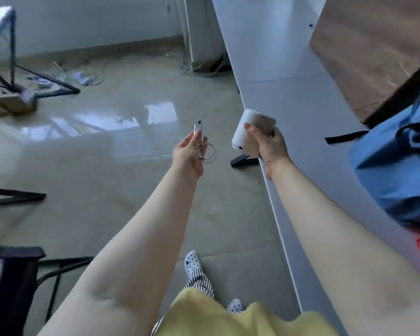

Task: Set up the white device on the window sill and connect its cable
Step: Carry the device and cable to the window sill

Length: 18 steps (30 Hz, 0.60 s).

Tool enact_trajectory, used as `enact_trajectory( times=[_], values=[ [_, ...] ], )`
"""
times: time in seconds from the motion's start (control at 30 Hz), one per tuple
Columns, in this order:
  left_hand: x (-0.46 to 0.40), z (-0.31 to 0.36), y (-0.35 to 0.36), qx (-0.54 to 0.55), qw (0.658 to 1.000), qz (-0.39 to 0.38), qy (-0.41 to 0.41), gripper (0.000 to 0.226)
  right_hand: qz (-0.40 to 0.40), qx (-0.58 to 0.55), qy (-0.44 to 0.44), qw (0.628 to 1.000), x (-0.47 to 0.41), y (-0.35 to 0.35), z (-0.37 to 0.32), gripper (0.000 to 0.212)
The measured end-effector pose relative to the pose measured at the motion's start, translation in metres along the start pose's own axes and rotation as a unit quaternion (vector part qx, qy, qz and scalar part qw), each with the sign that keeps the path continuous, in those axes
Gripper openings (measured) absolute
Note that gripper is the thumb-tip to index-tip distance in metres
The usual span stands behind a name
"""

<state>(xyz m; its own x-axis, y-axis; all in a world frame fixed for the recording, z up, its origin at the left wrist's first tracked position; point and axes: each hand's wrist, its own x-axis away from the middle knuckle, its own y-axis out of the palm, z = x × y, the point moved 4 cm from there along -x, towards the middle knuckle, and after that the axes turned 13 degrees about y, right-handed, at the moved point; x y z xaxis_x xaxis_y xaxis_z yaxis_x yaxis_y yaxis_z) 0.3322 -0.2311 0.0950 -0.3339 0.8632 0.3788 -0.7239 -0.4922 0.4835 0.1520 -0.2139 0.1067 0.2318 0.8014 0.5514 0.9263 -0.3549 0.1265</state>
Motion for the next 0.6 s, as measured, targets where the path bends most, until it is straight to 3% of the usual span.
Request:
enact_trajectory(
  times=[0.1, 0.27, 0.6],
  values=[
    [-0.021, 0.021, -0.020, 0.012, 1.000, 0.019, 0.010, 0.041, -0.016, 0.032, -0.002, 0.999, -0.010, 0.040, -0.003, 0.060],
    [-0.063, 0.051, -0.045, 0.031, 0.998, 0.046, 0.012, 0.041, -0.043, 0.060, -0.010, 0.997, -0.030, 0.102, -0.014, 0.027],
    [-0.161, 0.109, -0.065, 0.024, 0.998, 0.059, 0.002, 0.036, -0.049, 0.079, 0.012, 0.996, -0.086, 0.206, -0.034, 0.027]
  ],
)
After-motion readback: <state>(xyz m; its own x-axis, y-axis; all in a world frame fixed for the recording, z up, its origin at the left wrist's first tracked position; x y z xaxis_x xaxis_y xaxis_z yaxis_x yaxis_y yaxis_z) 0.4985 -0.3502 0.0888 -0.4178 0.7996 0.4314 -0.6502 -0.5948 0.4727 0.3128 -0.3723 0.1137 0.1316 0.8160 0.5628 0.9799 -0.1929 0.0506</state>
